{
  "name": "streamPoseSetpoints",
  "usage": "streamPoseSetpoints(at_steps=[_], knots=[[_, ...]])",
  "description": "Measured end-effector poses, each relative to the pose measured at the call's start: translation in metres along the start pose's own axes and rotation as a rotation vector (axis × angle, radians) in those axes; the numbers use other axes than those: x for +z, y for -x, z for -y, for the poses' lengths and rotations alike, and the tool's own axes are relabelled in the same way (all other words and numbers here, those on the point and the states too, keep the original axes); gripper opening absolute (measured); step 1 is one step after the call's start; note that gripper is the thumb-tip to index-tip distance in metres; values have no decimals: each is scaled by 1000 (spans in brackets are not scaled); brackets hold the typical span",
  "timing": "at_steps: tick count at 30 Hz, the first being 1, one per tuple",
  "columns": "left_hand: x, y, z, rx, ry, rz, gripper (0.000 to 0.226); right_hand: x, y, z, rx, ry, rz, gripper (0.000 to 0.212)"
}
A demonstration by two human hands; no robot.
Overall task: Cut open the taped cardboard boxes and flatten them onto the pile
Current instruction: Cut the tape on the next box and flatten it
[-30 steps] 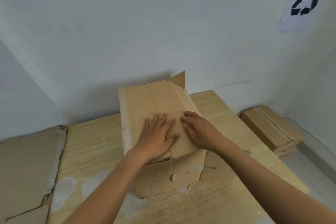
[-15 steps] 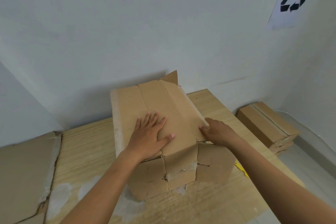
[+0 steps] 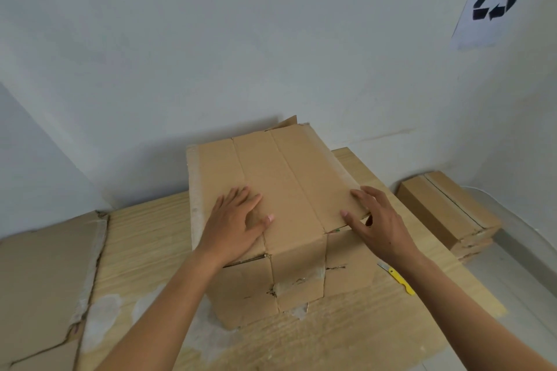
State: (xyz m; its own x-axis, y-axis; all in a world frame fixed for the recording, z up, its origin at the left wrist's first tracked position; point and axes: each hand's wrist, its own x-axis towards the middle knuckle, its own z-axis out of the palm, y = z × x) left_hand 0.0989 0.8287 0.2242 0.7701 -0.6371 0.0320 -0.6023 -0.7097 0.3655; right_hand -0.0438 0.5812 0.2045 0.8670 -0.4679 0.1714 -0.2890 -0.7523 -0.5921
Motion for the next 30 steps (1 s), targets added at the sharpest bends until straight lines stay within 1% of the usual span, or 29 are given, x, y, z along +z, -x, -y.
streamPoseSetpoints(at_steps=[3,7,10,12,14,17,20,25,30], knots=[[-5,25,8,-81,73,-54,64,3,-2,0,-3,-40,-55,56],[-3,64,24,-203,185,-133,65,5,-5,3,19,-80,-55,56],[5,86,28,-312,379,-190,66,7,-7,7,31,-119,-72,53],[11,90,25,-328,476,-263,57,8,-7,9,30,-131,-91,47],[16,90,20,-334,523,-336,49,9,-8,11,38,-138,-117,41],[23,87,13,-356,622,-472,44,10,-6,11,47,-187,-159,33],[28,86,11,-385,729,-601,38,11,-3,12,49,-265,-196,30],[25,100,20,-381,755,-733,34,22,12,25,3,-357,-200,26],[14,129,48,-425,726,-768,35,50,24,47,-37,-416,-157,23]])
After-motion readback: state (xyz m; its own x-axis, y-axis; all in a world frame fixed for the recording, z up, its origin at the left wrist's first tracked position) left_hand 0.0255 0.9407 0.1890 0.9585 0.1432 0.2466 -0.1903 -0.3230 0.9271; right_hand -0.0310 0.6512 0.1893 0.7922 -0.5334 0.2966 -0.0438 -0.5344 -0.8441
